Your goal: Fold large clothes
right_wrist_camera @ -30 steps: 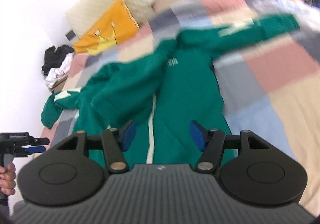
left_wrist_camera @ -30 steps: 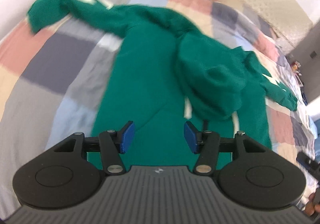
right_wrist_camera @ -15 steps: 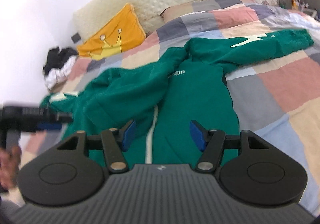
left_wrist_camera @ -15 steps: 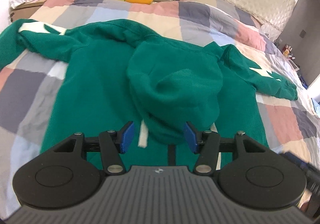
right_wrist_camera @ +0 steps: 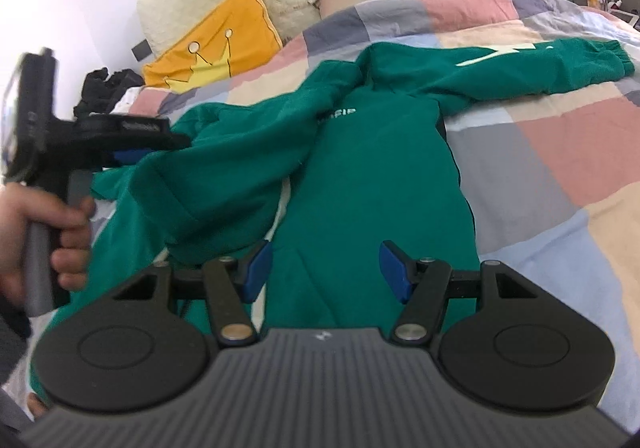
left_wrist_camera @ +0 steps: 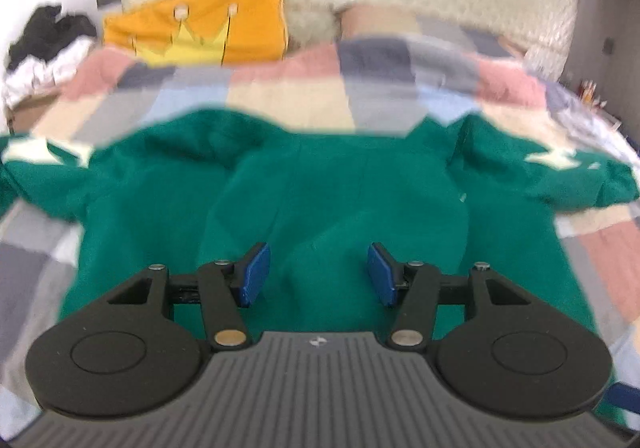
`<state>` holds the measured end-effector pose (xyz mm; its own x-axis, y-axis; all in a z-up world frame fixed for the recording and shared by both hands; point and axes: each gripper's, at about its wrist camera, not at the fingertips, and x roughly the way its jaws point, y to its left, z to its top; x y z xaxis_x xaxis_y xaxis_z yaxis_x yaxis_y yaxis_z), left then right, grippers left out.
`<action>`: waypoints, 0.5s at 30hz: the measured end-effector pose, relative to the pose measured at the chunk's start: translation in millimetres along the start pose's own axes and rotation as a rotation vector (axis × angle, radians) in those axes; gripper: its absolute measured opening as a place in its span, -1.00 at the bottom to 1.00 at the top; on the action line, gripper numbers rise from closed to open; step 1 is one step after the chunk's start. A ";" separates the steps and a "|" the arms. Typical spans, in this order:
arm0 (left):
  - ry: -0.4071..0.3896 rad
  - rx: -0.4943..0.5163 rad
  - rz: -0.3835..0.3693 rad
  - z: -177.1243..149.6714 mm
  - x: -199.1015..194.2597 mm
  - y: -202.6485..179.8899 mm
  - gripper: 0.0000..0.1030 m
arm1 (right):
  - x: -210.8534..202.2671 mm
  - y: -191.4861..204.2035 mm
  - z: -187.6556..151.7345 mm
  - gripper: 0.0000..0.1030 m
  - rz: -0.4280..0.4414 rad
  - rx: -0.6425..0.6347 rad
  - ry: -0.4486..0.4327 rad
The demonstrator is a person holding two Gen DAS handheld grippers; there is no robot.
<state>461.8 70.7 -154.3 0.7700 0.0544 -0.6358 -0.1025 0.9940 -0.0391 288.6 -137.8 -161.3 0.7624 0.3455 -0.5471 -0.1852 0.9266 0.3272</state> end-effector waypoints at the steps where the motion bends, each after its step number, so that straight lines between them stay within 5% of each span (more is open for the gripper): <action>1: 0.019 -0.003 -0.016 -6.4 10.3 0.4 0.17 | 2.8 -0.9 0.1 0.21 -0.003 0.000 0.003; 7: 0.109 0.033 0.019 -44.9 53.4 -4.6 0.17 | 18.4 -5.8 2.9 0.21 -0.023 -0.001 -0.004; 15: 0.110 0.075 0.039 -48.8 65.5 -10.4 0.18 | 43.8 -16.5 2.3 0.21 -0.049 0.004 0.026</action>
<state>482.5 59.3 -233.2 0.6920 0.0859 -0.7168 -0.0804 0.9959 0.0418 326.5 -138.3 -188.9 0.7544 0.3035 -0.5820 -0.1454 0.9419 0.3027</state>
